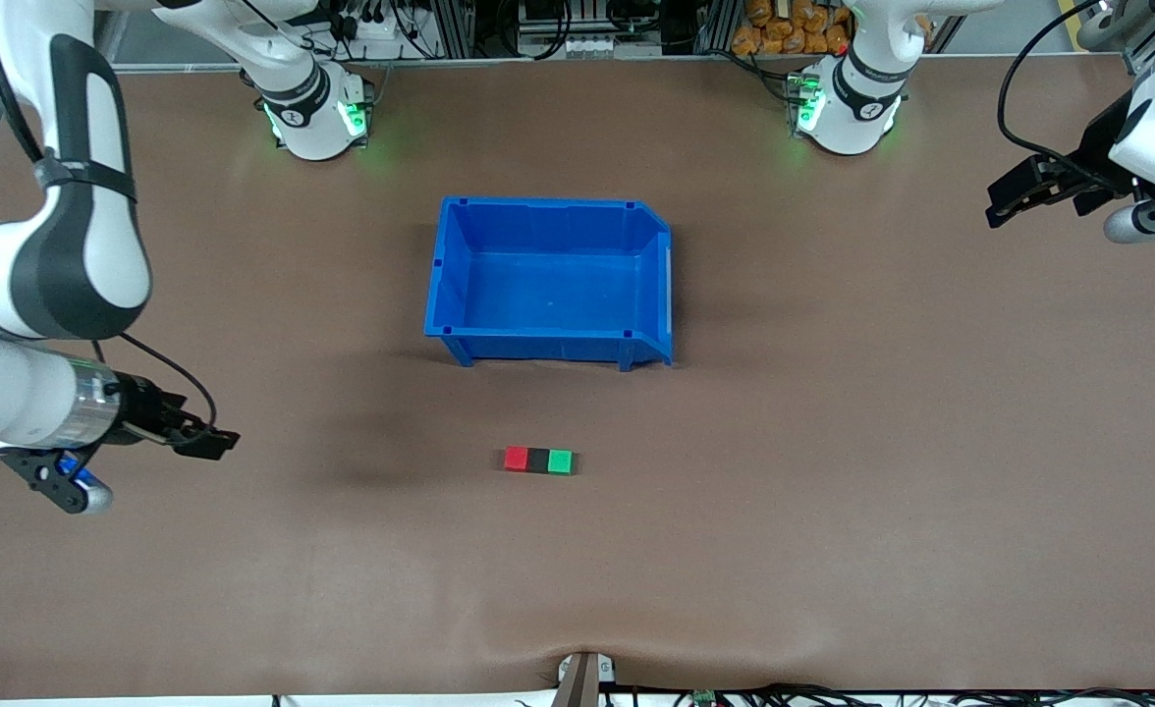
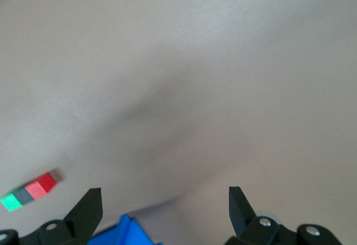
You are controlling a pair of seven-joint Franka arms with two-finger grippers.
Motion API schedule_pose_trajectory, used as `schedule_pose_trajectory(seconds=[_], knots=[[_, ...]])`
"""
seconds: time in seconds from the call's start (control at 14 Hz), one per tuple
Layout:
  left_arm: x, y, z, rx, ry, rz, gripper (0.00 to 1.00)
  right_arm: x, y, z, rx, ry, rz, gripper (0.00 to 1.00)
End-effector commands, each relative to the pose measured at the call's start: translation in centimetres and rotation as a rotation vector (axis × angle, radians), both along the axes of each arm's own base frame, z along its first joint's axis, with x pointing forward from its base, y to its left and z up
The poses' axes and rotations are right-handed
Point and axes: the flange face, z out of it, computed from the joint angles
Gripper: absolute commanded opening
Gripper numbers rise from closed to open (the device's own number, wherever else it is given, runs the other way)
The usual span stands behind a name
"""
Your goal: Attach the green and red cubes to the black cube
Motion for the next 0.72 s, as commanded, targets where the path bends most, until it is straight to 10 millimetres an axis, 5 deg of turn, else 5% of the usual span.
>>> schedule_pose_trajectory(seconds=[0.0, 0.64], knots=[[0.2, -0.2, 0.5, -0.011, -0.003, 0.004, 1.0, -1.0, -2.1, 1.6, 0.005, -0.005, 0.056, 1.0], [0.2, -0.2, 0.4, -0.011, 0.0, 0.006, 1.0, -2.5, -5.7, 4.9, -0.026, -0.034, 0.261, 1.0]])
